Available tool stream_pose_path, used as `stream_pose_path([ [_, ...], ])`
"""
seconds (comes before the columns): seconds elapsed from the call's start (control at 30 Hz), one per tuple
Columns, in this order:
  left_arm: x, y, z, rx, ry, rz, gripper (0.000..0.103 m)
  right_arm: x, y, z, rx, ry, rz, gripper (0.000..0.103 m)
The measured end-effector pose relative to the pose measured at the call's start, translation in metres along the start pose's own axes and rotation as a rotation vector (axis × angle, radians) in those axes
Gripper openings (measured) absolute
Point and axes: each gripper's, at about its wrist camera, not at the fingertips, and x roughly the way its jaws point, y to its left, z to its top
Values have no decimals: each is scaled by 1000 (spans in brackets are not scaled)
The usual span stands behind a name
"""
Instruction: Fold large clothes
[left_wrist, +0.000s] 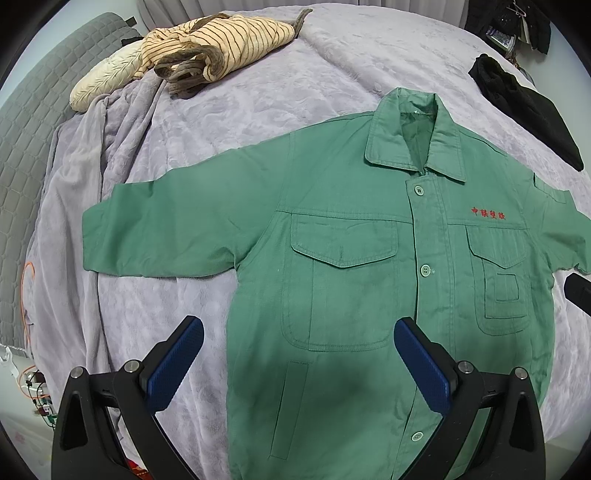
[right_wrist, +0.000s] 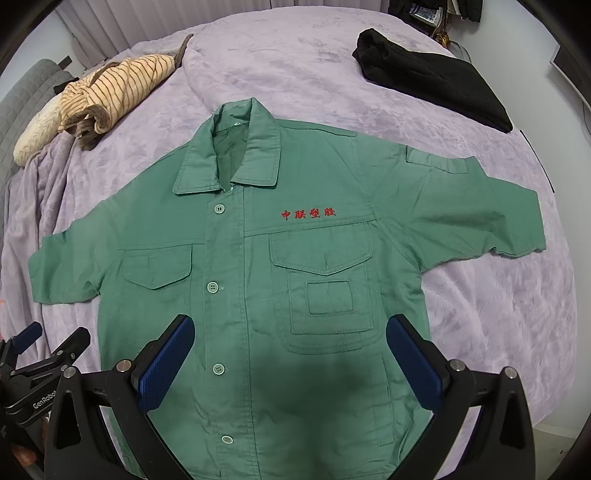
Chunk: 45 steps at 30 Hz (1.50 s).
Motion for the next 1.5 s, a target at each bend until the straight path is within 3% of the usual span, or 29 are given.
stream_pose_path([
  [1.5, 5, 4, -1, 1, 4, 5, 103, 1, 2, -1, 0, -3, -3, 103],
])
